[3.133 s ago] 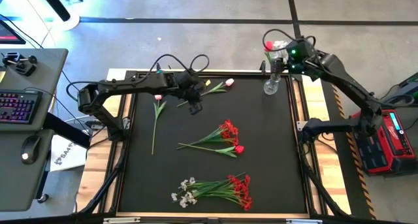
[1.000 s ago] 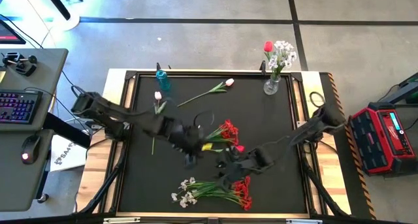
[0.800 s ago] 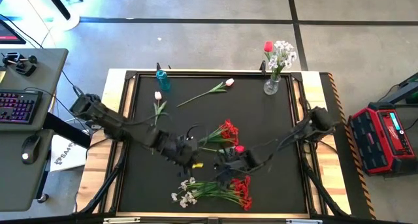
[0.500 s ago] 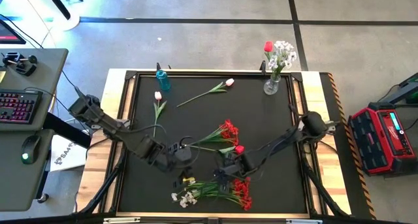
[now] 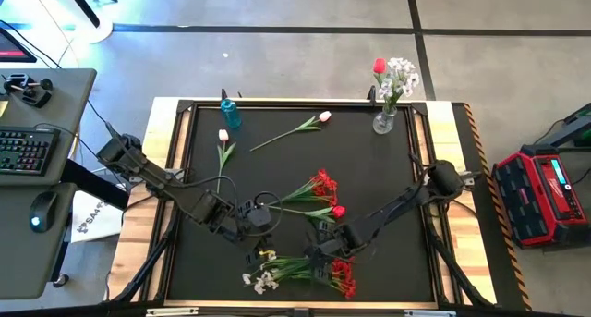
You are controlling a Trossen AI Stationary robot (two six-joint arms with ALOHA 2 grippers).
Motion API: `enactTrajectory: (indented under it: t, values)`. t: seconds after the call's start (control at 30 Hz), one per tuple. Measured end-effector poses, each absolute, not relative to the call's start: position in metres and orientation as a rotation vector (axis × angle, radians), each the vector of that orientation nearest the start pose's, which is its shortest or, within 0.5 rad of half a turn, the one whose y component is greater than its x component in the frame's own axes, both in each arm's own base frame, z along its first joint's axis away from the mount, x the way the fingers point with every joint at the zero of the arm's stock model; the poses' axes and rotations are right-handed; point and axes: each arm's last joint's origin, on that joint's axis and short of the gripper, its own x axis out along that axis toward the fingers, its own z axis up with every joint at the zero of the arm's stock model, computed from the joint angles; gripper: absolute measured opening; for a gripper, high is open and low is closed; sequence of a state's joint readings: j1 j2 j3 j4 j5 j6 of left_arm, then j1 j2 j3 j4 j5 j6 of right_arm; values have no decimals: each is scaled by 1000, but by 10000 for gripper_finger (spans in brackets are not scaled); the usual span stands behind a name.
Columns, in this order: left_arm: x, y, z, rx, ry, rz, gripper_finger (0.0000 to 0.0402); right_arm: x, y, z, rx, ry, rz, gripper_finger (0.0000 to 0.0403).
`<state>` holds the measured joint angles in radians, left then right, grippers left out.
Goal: Sort flowers into vase by color
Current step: Put the white flowers into the transparent vase
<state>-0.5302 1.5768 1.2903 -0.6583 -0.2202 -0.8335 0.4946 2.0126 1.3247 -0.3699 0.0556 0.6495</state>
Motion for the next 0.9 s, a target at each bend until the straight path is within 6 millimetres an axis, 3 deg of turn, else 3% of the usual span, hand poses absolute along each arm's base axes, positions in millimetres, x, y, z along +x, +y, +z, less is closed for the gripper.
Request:
enactTrajectory:
  t: [0.2, 0.33, 0.5, 0.63, 0.9]
  values:
    - [290, -157, 278, -423, 925, 105, 110, 364, 186, 139, 288, 1110, 12, 182]
    - [291, -155, 278, -426, 924, 113, 110, 367, 182, 138, 309, 1113, 0, 124]
    - [292, -152, 278, -421, 926, 117, 110, 369, 180, 139, 363, 1123, 27, 18]
    - [293, -150, 278, -428, 929, 121, 110, 370, 179, 141, 439, 1112, -24, 16]
    - [296, -143, 280, -458, 910, 152, 110, 363, 176, 191, 510, 892, -173, 3]
